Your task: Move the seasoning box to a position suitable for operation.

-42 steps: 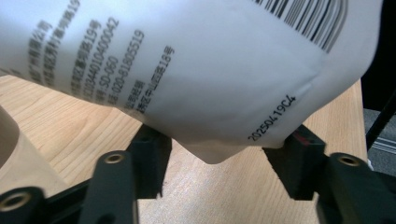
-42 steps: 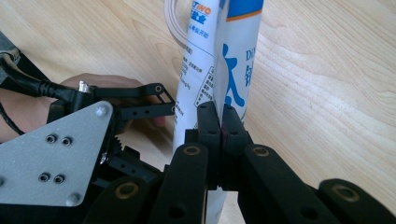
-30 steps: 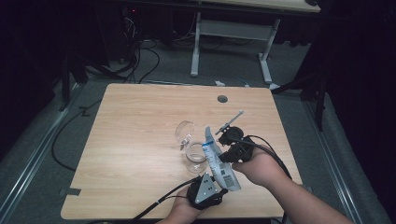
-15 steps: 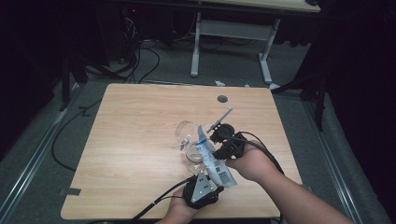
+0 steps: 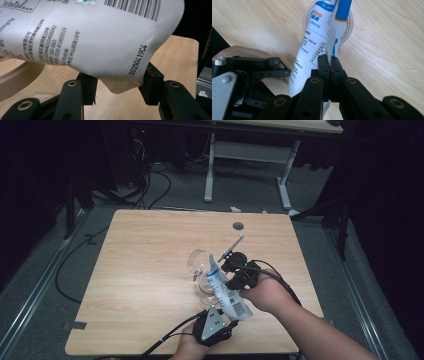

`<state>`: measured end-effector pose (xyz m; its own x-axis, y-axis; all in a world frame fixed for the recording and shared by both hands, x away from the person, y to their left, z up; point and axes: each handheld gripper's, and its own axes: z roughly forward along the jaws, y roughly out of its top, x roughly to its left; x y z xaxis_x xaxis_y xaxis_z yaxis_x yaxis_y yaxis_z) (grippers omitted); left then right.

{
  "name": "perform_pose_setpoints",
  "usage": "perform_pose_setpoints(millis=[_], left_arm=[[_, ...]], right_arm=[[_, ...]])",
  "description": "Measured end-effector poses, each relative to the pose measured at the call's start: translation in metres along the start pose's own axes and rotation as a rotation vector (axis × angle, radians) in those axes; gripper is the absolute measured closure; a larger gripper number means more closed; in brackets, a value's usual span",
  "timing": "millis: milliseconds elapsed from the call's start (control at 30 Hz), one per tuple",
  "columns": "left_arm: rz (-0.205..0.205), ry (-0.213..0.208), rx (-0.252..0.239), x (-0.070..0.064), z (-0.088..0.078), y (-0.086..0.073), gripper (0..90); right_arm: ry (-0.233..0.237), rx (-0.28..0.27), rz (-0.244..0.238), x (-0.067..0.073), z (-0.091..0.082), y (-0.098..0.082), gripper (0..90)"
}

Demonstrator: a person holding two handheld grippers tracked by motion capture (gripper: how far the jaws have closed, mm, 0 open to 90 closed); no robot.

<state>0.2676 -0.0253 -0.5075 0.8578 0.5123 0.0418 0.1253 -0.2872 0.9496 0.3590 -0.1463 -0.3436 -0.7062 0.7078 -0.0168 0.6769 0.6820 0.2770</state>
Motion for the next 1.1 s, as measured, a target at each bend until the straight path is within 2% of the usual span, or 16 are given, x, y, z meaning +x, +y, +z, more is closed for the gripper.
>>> perform_pose_setpoints(millis=[400, 533, 567, 700, 733, 800, 867, 900, 933, 967, 1067, 1100], left_arm=[[0.014, 0.003, -0.005, -0.002, 0.001, 0.005, 54.7], [0.029, 0.011, 0.001, -0.004, 0.002, 0.007, 54.7], [0.031, 0.020, 0.004, -0.005, 0.003, 0.007, 54.8], [0.024, 0.029, 0.006, -0.005, 0.004, 0.008, 54.9], [0.017, 0.029, 0.006, -0.005, 0.005, 0.008, 54.9], [0.008, 0.026, 0.008, -0.005, 0.005, 0.009, 54.9], [0.000, 0.021, 0.008, -0.005, 0.006, 0.010, 54.9], [-0.006, 0.017, 0.005, -0.005, 0.006, 0.011, 54.8], [-0.006, 0.017, 0.005, -0.005, 0.006, 0.011, 54.8], [-0.004, 0.016, 0.006, -0.005, 0.006, 0.011, 54.7], [-0.002, 0.014, 0.005, -0.004, 0.006, 0.011, 54.7], [-0.002, 0.014, 0.005, -0.004, 0.006, 0.011, 54.6]], right_arm=[[-0.006, 0.003, -0.001, -0.001, -0.001, 0.001, 90.0], [0.000, 0.001, 0.018, -0.002, -0.002, 0.001, 90.0], [0.008, 0.001, 0.055, -0.003, -0.003, 0.000, 90.0], [0.018, -0.004, 0.078, -0.004, -0.002, 0.000, 90.0], [0.024, -0.001, 0.100, -0.004, -0.003, 0.001, 90.0], [0.016, 0.001, 0.089, -0.006, -0.002, 0.002, 90.0], [0.013, 0.010, 0.104, -0.005, -0.002, 0.003, 90.0], [0.003, 0.009, 0.080, -0.006, -0.002, 0.004, 90.0], [0.003, 0.009, 0.080, -0.006, -0.002, 0.004, 90.0], [0.003, 0.020, 0.101, -0.004, -0.003, 0.004, 90.0], [0.005, 0.018, 0.101, -0.003, -0.003, 0.005, 90.0], [0.005, 0.007, 0.068, -0.005, -0.002, 0.005, 90.0]])
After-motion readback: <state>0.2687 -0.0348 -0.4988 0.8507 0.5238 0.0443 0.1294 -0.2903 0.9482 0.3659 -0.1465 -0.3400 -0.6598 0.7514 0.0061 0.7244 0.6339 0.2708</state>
